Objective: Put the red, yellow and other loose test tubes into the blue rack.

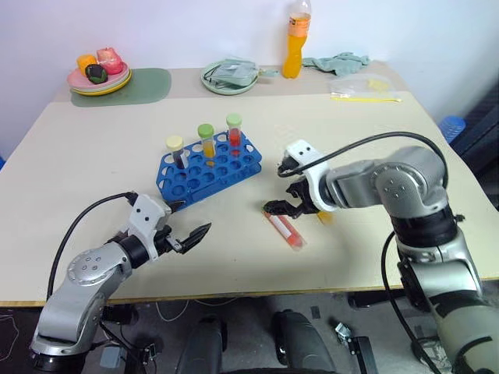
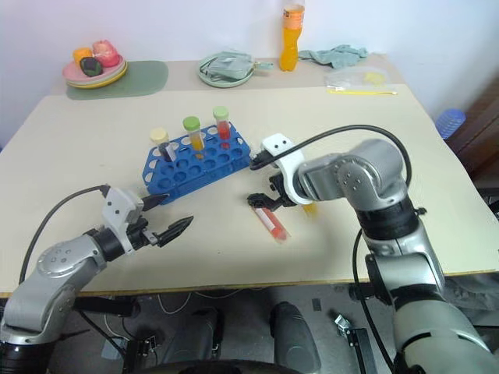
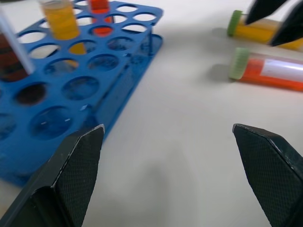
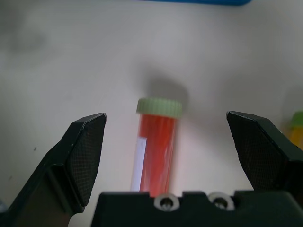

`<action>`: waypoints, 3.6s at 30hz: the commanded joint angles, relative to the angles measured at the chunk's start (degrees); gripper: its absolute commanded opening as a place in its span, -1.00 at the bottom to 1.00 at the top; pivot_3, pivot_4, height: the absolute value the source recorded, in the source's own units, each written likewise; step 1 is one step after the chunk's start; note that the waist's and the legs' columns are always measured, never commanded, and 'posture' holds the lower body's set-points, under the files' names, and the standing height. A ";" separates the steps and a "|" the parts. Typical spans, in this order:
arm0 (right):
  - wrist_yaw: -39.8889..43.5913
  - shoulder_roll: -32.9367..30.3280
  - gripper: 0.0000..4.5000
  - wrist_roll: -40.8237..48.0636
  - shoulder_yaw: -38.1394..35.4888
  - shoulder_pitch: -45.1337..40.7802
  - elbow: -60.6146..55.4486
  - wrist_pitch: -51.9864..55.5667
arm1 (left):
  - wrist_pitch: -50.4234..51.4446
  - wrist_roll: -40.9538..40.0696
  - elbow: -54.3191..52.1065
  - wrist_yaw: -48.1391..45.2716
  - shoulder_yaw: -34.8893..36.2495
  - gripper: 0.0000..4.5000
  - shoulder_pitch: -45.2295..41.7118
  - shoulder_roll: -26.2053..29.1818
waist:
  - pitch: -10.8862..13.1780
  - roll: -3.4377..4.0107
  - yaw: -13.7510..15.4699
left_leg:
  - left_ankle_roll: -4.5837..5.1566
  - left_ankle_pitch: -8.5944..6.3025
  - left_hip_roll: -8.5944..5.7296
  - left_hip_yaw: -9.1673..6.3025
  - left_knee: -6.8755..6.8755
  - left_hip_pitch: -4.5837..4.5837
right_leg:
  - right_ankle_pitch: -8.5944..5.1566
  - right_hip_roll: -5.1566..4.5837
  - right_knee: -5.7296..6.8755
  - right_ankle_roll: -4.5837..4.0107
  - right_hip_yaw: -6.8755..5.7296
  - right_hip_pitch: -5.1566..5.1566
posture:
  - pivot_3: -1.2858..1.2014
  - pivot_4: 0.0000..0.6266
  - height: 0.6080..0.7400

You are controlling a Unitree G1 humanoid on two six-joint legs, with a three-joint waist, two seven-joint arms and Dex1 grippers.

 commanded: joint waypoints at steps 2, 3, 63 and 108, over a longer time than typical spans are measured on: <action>-12.27 0.51 1.00 12.63 2.29 -3.09 4.82 0.34 | -1.63 0.56 -3.37 1.02 0.36 0.99 1.89 -0.68 | 0.00 0.00 0.00 | 0.00 0.00 0.00 0.02 0.00 -0.02 | 0.00 -0.02 -0.01 0.00 0.01 -0.01 | 0.03 -0.52 1.00; -14.68 0.23 1.00 15.28 3.04 -3.50 6.07 0.34 | -1.80 0.72 -3.66 1.18 0.36 0.99 2.46 -0.78 | 0.00 0.00 0.02 | 0.01 0.00 -0.01 0.03 0.01 -0.03 | 0.00 -0.04 -0.02 0.01 0.01 -0.01 | 0.03 -0.52 1.00; 7.34 35.51 -0.69 -48.50 -6.53 5.23 48.58 -106.84 | -2.85 0.49 -7.83 12.15 5.29 1.00 -0.33 -7.42 | 0.03 0.06 -1.47 | 0.01 -0.01 0.01 0.00 -0.07 0.03 | 0.01 0.01 0.03 0.01 0.02 -0.06 | 0.03 -0.52 1.00; 28.32 -9.11 0.97 -29.46 -6.08 9.05 -9.25 -11.67 | -2.41 0.48 -5.72 9.83 -0.63 1.00 -2.41 -8.50 | 0.06 0.14 -1.02 | 0.00 0.00 -0.03 -0.04 -0.05 0.02 | -0.03 0.00 -0.03 -0.05 -0.02 0.00 | 0.03 -0.52 1.00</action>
